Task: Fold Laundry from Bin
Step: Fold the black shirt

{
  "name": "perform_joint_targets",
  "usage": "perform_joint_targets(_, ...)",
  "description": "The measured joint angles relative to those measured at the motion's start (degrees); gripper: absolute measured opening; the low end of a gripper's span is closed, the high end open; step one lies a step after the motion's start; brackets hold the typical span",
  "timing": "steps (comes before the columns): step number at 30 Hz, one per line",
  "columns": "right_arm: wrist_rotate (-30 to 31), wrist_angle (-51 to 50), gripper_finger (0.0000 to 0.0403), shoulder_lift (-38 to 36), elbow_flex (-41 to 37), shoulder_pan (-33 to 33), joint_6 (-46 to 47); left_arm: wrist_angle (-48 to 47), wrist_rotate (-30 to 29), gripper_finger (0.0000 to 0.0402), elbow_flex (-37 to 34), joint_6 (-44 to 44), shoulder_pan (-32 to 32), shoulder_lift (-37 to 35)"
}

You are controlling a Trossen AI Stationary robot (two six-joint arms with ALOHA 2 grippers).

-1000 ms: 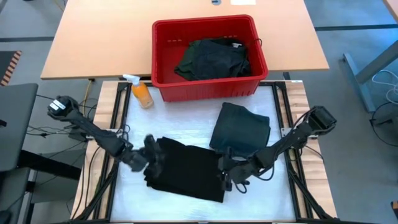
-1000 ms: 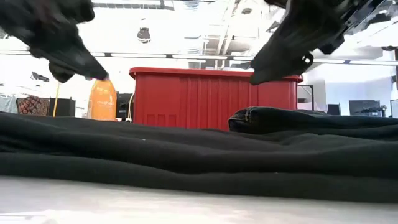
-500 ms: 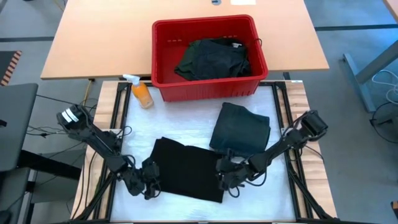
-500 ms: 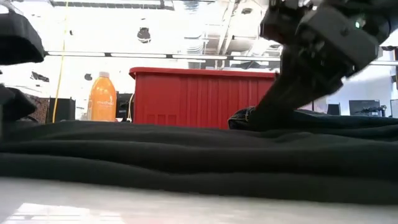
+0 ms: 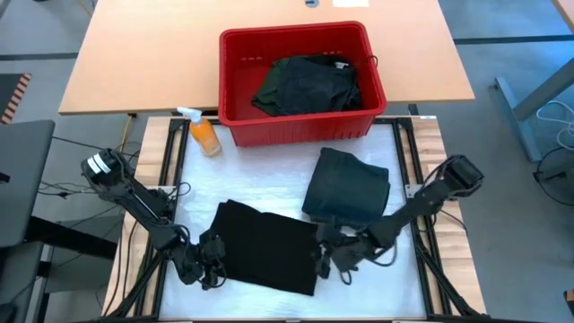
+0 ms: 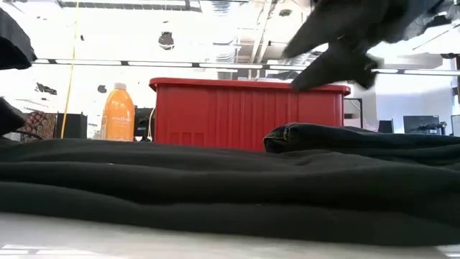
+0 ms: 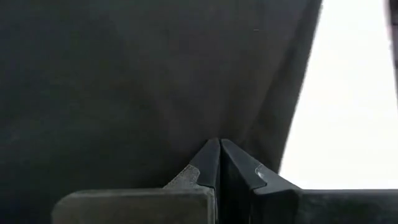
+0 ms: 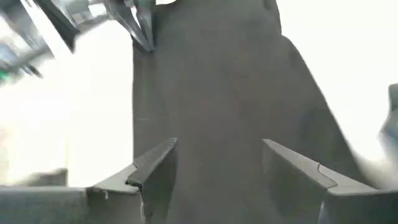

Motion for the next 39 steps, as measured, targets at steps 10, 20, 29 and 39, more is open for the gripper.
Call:
perform_joint_targets(10, 10.3, -4.9, 0.0255, 4.7, -0.1, 12.5, 47.6, 2.2, -5.0, 0.0, 2.2, 5.7, -4.5, -1.1)
perform_joint_targets(20, 10.5, -5.0, 0.0255, 12.2, -0.1, 11.8, 60.7, 8.4, -6.4, 0.0, 2.3, 17.3, -2.8, -1.1)
perform_joint_targets(29, 10.8, 3.8, 0.0255, 16.2, 0.2, 9.2, 57.1, 8.4, -10.5, 0.0, 2.3, 20.1, 0.8, -1.1)
perform_joint_targets(39, 9.5, 6.2, 0.0138, 15.8, -0.2, 6.9, 46.2, 13.0, -11.7, 0.0, 2.3, 24.3, 6.4, -1.1)
